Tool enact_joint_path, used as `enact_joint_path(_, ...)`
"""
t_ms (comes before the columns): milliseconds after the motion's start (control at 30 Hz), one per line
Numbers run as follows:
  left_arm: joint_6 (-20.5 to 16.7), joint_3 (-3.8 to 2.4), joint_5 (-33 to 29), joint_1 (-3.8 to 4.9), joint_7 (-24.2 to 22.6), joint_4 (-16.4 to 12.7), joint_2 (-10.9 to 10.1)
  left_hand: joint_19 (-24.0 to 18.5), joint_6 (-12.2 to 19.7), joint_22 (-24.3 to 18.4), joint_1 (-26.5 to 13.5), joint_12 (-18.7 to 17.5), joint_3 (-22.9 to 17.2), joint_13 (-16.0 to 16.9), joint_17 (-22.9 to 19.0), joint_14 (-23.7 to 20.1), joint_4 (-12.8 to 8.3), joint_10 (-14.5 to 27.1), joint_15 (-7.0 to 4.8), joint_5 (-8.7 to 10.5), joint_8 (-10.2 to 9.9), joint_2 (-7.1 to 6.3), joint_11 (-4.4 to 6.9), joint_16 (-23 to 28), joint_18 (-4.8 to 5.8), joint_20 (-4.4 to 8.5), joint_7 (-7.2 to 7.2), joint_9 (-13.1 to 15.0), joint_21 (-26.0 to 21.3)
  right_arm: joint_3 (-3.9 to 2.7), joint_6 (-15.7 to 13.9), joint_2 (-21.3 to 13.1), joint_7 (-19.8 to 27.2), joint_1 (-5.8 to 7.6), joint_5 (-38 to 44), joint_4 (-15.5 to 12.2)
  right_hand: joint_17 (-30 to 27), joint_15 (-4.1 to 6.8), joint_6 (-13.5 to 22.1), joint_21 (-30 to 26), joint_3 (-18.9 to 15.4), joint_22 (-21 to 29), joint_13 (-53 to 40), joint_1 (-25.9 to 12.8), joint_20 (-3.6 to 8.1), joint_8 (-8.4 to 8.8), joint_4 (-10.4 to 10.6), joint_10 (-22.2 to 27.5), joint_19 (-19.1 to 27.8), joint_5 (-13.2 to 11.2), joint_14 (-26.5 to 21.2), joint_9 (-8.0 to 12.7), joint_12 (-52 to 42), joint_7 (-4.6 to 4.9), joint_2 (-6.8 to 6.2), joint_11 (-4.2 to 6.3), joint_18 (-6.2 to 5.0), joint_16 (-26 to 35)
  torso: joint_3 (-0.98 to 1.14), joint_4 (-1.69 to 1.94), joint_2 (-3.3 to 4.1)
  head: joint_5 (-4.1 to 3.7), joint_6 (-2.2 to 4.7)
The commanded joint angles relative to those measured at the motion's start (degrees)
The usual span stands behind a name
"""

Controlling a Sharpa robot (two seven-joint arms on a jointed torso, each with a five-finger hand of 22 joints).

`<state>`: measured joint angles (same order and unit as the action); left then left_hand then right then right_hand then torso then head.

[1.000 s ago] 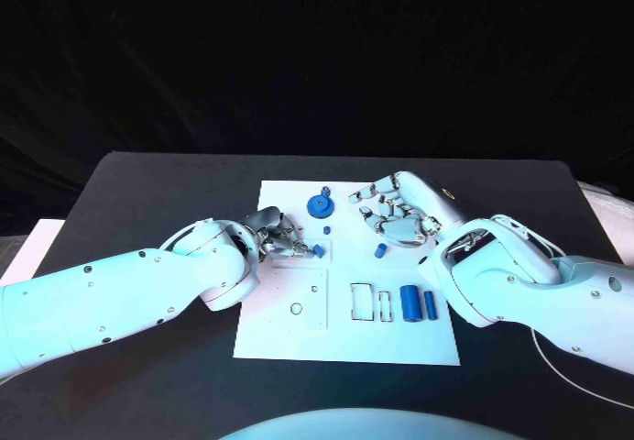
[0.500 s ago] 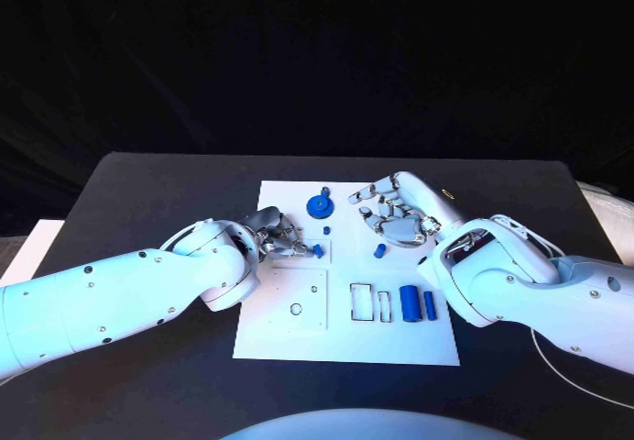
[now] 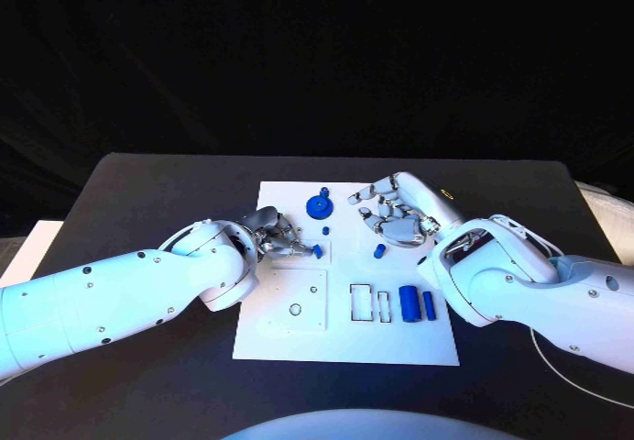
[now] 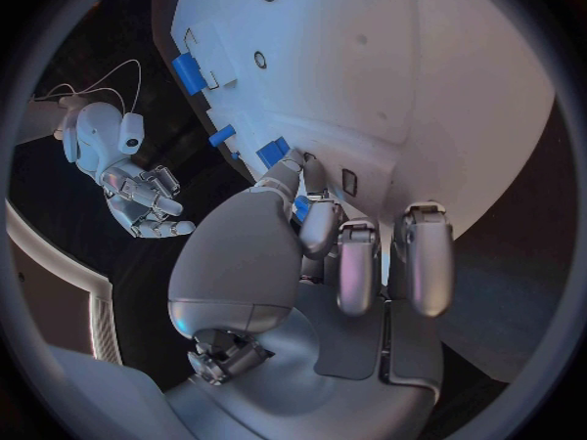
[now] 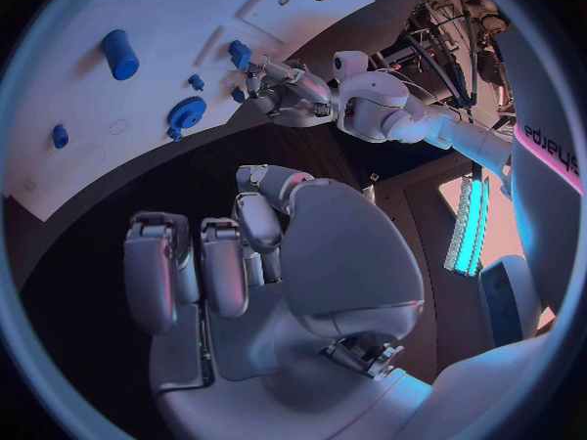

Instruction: Assemble the parts on the task board

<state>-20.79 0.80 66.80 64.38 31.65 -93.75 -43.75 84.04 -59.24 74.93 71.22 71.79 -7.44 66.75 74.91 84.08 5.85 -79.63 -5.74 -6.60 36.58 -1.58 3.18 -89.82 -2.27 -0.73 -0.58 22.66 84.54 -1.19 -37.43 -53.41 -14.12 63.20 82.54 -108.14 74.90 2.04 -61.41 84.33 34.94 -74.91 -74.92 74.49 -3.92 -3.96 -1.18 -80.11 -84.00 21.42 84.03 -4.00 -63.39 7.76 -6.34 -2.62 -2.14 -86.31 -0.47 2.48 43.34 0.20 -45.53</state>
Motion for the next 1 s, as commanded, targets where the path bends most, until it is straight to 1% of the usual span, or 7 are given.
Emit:
enact_joint_path(33,-0.5,-0.03,-0.4,0.0,0.1,0.0,0.1,3.6,0.4,10.7,-0.4,0.4,0.1,-0.1,15.1,5.9,0.4,-0.4,-0.46,0.12,0.4,0.33,0.05,-0.2,0.8,0.55,0.02,0.1,0.3,-0.02,0.7,0.1,-0.3,0.0,0.3,0.0,9.9,-0.22,-0.4,-0.4,-0.3,-4.5,0.0,-0.5,-0.29,-0.22,0.0,0.1,-0.8,-0.2,4.8,-0.1,0.2,-0.03,-0.06,0.2,-0.35,0.3,0.0,0.01,0.0,0.0,0.0)
enact_joint_path(267,-0.6,-0.03,-0.8,0.0,-0.1,0.0,0.1,3.7,0.4,10.8,-0.7,0.5,0.7,0.0,15.1,5.9,0.8,-0.4,-0.47,0.14,0.7,0.18,0.06,-0.2,0.82,0.56,0.03,0.1,0.4,-0.02,0.8,0.1,-0.3,0.01,0.3,0.0,9.9,-0.22,-0.4,-0.4,-0.3,-4.5,0.0,-0.5,-0.29,-0.22,0.0,0.1,-0.8,-0.2,4.8,-0.1,0.2,-0.03,-0.06,0.2,-0.35,0.3,0.0,0.02,0.0,0.12,-0.02)
enact_joint_path(433,-0.6,-0.03,-1.0,0.0,-0.2,0.0,0.2,3.7,0.5,10.9,-0.9,0.5,1.1,0.1,15.1,5.9,1.1,-0.5,-0.48,0.15,0.8,-0.06,0.07,-0.2,0.85,0.57,0.04,0.1,0.5,-0.02,0.8,0.1,-0.3,0.01,0.3,0.0,9.9,-0.22,-0.4,-0.4,-0.3,-4.5,0.0,-0.5,-0.29,-0.22,0.0,0.1,-0.8,-0.2,4.8,-0.1,0.2,-0.03,-0.06,0.2,-0.35,0.3,0.0,-0.01,0.0,0.08,-0.08)
enact_joint_path(633,-0.8,-0.03,-1.2,0.0,-0.3,0.0,0.2,3.7,0.5,10.9,-1.0,0.5,1.4,0.1,15.1,5.9,1.3,-0.5,-0.49,0.15,1.0,-0.22,0.07,-0.2,0.85,0.57,0.04,0.1,0.5,-0.02,0.8,0.1,-0.3,0.01,0.3,0.1,9.9,-0.22,-0.4,-0.4,-0.3,-4.5,0.0,-0.5,-0.29,-0.22,0.0,0.1,-0.8,-0.2,4.8,-0.1,0.2,-0.03,-0.06,0.2,-0.35,0.3,0.02,-0.01,0.01,-0.01,-0.01)
enact_joint_path(1000,-1.1,-0.04,-1.3,0.0,-0.3,0.1,0.3,3.8,0.5,11.0,-1.1,0.6,1.6,0.1,15.1,5.9,1.5,-0.5,-0.49,0.13,1.0,-0.22,0.07,-0.2,0.86,0.58,0.05,0.1,0.5,-0.02,0.9,0.0,-0.3,0.02,0.3,0.1,9.9,-0.22,-0.4,-0.4,-0.3,-4.5,0.0,-0.5,-0.29,-0.22,0.0,0.1,-0.8,-0.2,4.8,-0.1,0.2,-0.03,-0.06,0.2,-0.35,0.3,0.03,-0.01,0.01,-0.05,0.05)
